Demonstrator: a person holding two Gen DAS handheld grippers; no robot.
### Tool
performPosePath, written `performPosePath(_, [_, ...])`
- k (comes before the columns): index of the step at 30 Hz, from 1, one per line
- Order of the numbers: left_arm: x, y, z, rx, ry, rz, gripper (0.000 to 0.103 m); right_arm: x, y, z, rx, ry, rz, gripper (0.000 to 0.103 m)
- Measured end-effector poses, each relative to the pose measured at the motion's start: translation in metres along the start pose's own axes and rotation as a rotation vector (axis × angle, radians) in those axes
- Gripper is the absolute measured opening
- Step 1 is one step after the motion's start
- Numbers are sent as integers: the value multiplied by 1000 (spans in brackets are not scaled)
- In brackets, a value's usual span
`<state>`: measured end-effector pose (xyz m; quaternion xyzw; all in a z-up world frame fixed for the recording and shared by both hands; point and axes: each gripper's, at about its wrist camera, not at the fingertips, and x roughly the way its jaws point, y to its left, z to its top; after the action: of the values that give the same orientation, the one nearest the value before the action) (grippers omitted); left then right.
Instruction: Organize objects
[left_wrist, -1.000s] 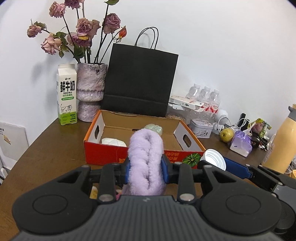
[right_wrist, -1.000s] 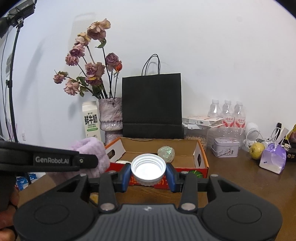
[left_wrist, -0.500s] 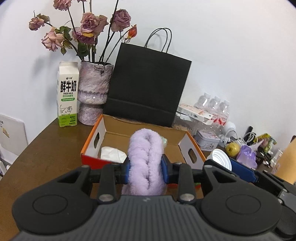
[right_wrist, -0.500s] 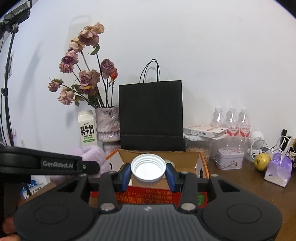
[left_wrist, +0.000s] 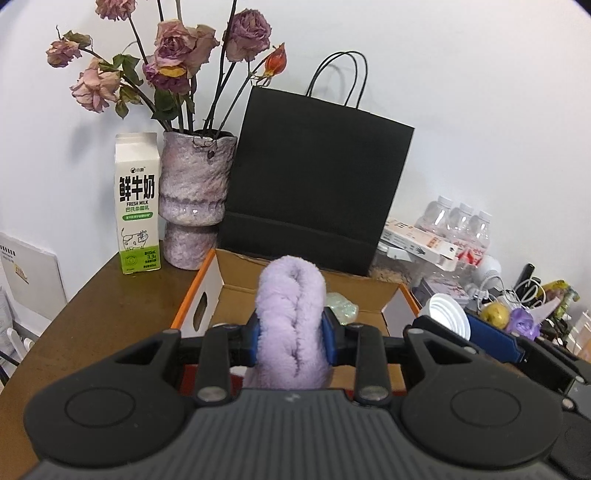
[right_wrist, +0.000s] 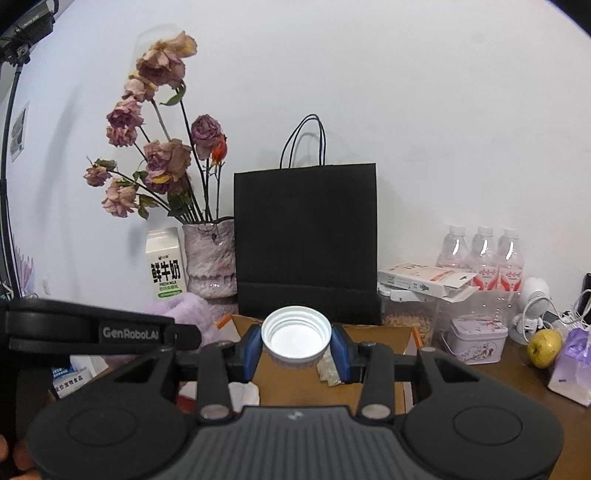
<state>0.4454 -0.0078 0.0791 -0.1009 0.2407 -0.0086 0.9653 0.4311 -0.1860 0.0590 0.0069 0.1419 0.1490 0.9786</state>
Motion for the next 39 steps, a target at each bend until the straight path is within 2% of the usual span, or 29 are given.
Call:
performPosePath(6, [28, -4, 13, 24, 26, 42, 32, 32, -5, 8, -7, 32, 22, 39])
performPosePath(16, [78, -6, 25, 25, 77, 100, 32, 87, -21, 12, 46, 98, 10, 39])
performPosePath(26, [124, -17, 26, 83, 128, 178, 32, 122, -35, -5, 67, 161, -2, 39])
performPosePath(37, [160, -18, 15, 90, 187, 223, 32, 148, -56, -30, 98, 246, -60, 39])
performPosePath(39, [162, -17, 13, 81, 193, 223, 37, 150, -58, -32, 102, 257, -68, 39])
